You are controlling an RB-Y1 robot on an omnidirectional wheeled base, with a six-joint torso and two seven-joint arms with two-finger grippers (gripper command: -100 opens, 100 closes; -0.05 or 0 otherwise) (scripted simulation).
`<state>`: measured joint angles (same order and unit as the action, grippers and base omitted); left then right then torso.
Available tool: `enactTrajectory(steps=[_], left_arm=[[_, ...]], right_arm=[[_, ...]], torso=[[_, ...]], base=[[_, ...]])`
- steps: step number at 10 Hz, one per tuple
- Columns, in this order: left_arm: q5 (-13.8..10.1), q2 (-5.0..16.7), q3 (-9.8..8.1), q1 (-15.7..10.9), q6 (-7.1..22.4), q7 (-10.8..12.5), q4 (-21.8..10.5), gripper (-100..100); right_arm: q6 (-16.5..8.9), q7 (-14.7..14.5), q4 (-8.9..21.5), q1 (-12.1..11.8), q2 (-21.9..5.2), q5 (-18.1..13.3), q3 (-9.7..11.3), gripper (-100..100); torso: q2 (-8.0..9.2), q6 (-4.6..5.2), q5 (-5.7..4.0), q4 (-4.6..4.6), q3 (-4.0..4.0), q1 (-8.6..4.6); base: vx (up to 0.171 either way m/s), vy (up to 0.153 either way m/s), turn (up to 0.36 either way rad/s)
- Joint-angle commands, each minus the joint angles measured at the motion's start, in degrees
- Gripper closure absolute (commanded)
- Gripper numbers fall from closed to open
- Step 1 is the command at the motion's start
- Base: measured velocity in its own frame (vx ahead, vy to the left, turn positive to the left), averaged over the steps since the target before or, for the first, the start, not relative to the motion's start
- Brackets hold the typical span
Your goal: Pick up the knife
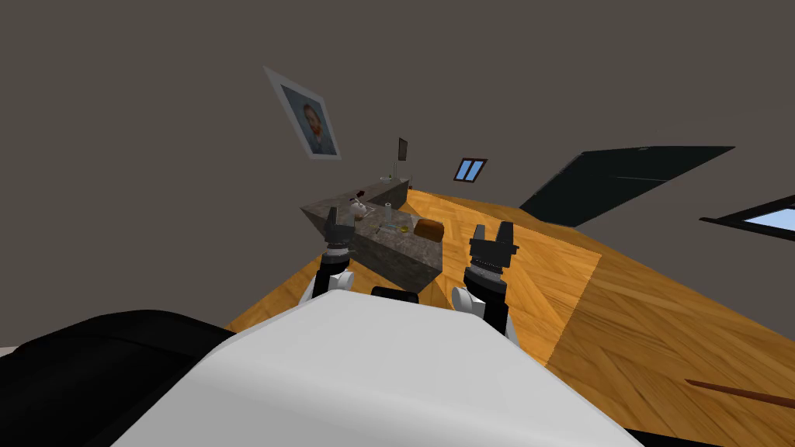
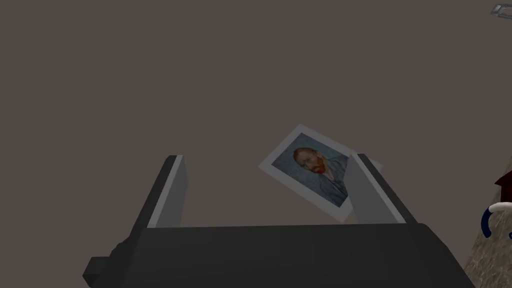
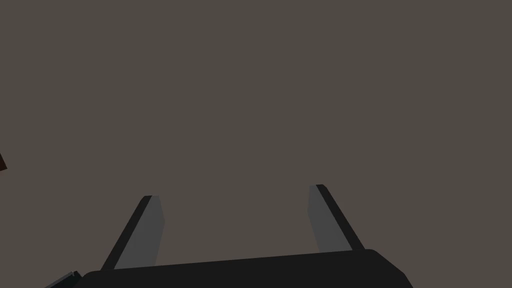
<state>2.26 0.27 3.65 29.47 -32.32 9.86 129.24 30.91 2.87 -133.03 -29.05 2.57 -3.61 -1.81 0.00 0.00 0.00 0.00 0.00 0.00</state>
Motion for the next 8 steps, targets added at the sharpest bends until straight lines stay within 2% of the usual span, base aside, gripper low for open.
enactTrajectory(steps=[1,4,8], left_arm=[[0.0,1.7,0.06,-0.2,0.7,0.1,-0.1,-100],[0.1,4.8,0.30,-0.9,3.6,0.3,-0.5,-100],[0.3,7.2,0.86,-2.4,10.0,1.0,-1.2,-100]], right_arm=[[0.0,0.0,0.0,0.0,0.0,0.0,0.0,0],[0.0,0.0,0.0,0.0,0.0,0.0,0.0,0],[0.0,0.0,0.0,0.0,0.0,0.0,0.0,0]], torso=[[0.00,0.00,0.00,0.00,0.00,0.00],[-0.04,0.00,0.01,-0.01,-0.02,0.05],[-0.08,0.01,0.02,-0.02,-0.05,0.07]], base=[[0.003,0.003,-0.019],[0.012,0.010,-0.033],[0.016,0.018,-0.061]])
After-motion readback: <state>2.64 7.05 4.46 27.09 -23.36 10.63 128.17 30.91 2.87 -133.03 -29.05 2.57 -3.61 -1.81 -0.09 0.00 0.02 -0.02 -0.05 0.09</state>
